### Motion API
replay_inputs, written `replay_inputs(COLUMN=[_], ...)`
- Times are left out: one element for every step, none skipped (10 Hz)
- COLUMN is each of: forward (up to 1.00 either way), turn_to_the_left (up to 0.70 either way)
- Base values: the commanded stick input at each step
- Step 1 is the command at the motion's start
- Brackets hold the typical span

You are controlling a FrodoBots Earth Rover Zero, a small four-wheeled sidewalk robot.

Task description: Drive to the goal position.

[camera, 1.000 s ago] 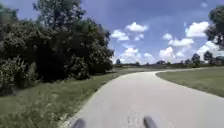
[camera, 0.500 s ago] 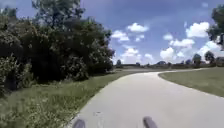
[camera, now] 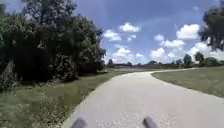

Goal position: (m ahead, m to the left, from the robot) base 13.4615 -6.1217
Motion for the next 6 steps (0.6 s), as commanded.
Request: replay_inputs(forward=[0.70,0.70,0.70,0.70,0.70,0.70], turn_to_the_left=[0.00,0.00,0.00,0.00,0.00,0.00])
